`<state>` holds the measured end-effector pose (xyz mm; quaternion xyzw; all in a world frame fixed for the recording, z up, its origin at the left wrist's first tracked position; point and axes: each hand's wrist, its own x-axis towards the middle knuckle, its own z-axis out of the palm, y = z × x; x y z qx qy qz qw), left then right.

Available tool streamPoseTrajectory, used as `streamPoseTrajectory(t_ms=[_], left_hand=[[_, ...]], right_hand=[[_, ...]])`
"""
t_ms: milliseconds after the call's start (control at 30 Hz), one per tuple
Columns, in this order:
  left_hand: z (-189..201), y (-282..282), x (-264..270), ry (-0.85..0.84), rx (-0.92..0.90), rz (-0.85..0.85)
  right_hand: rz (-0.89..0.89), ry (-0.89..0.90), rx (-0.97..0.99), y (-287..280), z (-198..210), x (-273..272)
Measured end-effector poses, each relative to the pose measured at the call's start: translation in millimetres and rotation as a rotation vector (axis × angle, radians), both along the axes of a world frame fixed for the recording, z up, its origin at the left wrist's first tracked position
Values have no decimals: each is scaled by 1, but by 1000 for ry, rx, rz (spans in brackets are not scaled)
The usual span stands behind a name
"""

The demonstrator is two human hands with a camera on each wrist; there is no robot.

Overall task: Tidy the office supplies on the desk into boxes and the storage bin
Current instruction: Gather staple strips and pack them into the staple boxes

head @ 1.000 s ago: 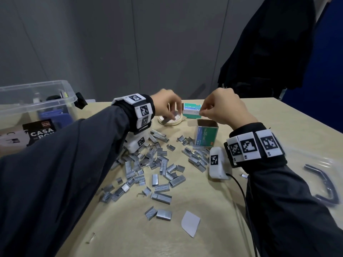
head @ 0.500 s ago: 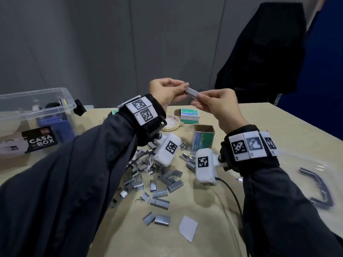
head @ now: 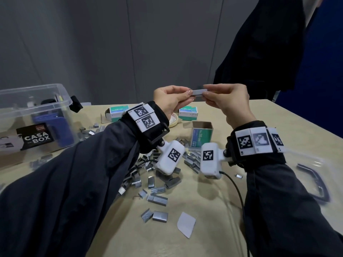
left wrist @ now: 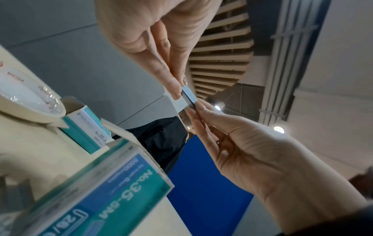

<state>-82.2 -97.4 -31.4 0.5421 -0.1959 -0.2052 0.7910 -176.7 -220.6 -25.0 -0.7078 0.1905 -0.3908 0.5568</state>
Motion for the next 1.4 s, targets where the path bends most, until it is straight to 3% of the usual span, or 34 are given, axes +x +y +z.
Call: streamPoseTrajectory(t_ms=[133,233,367,467,567,667,1067,1400], left_hand=[[1,1,5,93,-56,-23],[2,8,5,-8,12,-81],[2,13,11,-487,388,-87],[5,11,9,-788,726,-245],[1,6,1,-901,862,-344],[-7,0,-5,-997,897,-271],[-10,4,-16,-1148,877,-213],[-9,1,-8,-1009,865,-227]], right_hand=[[-58,95,-424,2,2,-4],[-73,179,-667,1,7,-10],[-55,317,-685,-12,17,-24],[27,495,-678,-17,23,-34],[98,637,-668,-14,24,-38],[88,690,-700,-13,27,-43],[60,759,-842,-8,31,-63],[25,858,-944,4,8,-36]])
